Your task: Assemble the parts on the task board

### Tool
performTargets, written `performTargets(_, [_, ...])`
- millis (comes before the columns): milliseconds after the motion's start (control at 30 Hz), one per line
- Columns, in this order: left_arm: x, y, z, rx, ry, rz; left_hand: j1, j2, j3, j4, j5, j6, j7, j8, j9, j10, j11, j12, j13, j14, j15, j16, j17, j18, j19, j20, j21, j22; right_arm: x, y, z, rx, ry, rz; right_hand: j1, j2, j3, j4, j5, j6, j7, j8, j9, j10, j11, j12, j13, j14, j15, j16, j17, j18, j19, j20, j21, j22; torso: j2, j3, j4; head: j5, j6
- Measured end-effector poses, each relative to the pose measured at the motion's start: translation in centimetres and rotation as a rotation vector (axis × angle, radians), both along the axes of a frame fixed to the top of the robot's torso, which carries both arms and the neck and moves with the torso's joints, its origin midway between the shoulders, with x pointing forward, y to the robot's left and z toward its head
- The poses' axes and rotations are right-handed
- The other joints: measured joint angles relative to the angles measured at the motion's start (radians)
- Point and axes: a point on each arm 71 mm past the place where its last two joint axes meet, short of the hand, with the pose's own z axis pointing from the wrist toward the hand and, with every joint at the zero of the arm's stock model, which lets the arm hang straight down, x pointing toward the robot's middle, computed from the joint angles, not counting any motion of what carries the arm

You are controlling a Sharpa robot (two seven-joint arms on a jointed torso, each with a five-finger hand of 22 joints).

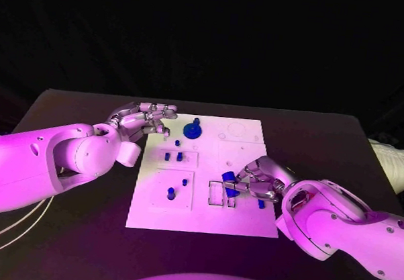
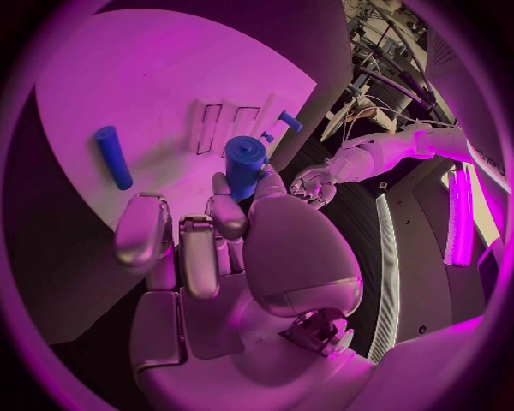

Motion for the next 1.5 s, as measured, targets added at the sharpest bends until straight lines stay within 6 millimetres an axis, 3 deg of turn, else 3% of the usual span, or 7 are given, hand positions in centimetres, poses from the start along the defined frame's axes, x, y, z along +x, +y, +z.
performTargets(367, [0.0,-0.2,0.0,-0.001,0.000,-0.003,0.000,0.000,0.000,0.000,0.000,-0.003,-0.003,0.000,0.000,-0.004,0.004,0.004,0.000,0.000,0.000,0.000,0.000,0.000,0.000,0.000,0.000,-0.001,0.1,1.7,-0.6,-0.022,0.053,0.043,-0.029,0.018,-0.012,0.001,-0.020,0.017,-0.007,0.004,0.019,0.012,-0.010,0.000,0.017,-0.004,-0.004,0.005,0.000,0.000,0.001,-0.001,0.005,0.006,0.000,0.0001,0.0005,0.003,-0.001])
performTargets(933, [0.0,-0.3,0.0,-0.002,0.001,-0.006,0.000,0.000,0.000,0.000,0.000,-0.003,-0.003,0.000,0.000,-0.004,0.004,0.004,0.000,0.000,0.000,0.000,0.000,0.000,0.000,0.000,0.000,-0.001,0.5,2.1,-1.3,-0.098,0.085,0.042,-0.045,0.017,-0.035,0.001,-0.020,0.022,-0.012,0.009,0.030,0.013,-0.009,-0.003,0.016,0.000,-0.007,0.005,0.001,0.000,0.003,-0.003,0.005,0.005,0.000,0.0000,0.0001,0.005,-0.003])
performTargets(1033, [0.0,-0.3,0.0,-0.002,0.001,-0.006,0.000,0.000,0.000,0.000,0.000,-0.003,-0.003,0.000,0.000,-0.004,0.004,0.004,0.000,0.000,0.000,0.000,0.000,0.000,0.000,0.000,0.000,-0.001,0.6,2.3,-1.4,-0.112,0.085,0.049,-0.074,0.010,-0.061,0.002,-0.059,0.021,-0.011,0.016,0.040,0.013,-0.009,-0.024,0.001,0.000,-0.007,0.005,0.001,0.000,0.000,-0.007,0.005,-0.001,0.000,0.0001,0.0002,0.004,-0.004])
performTargets(1233, [0.0,-0.4,0.0,-0.002,0.002,-0.007,0.000,0.000,0.000,0.000,0.000,-0.003,-0.003,0.000,0.000,-0.004,0.004,0.004,0.000,0.000,0.000,0.000,0.000,0.000,0.000,0.000,0.000,-0.001,0.7,2.4,-1.5,-0.133,0.081,0.061,-0.149,-0.008,-0.115,0.003,-0.143,-0.014,0.006,-0.003,0.048,-0.060,0.002,-0.136,-0.097,0.000,-0.007,-0.009,0.001,0.000,-0.020,-0.004,-0.017,-0.038,0.000,0.0007,-0.0001,0.006,-0.006])
performTargets(1500, [0.0,-0.4,0.0,-0.002,0.002,-0.007,0.000,0.000,0.000,0.000,0.000,-0.003,-0.003,0.000,0.000,-0.004,0.004,0.004,0.000,0.000,0.000,0.000,0.000,0.000,0.000,0.000,0.000,-0.001,0.7,2.6,-1.4,-0.141,0.068,0.069,-0.172,-0.023,-0.121,0.003,-0.163,-0.022,0.013,-0.003,0.053,-0.086,0.007,-0.189,-0.148,0.000,-0.007,-0.018,0.000,0.000,-0.026,0.000,-0.030,-0.062,0.000,0.0007,-0.0007,0.008,-0.008])
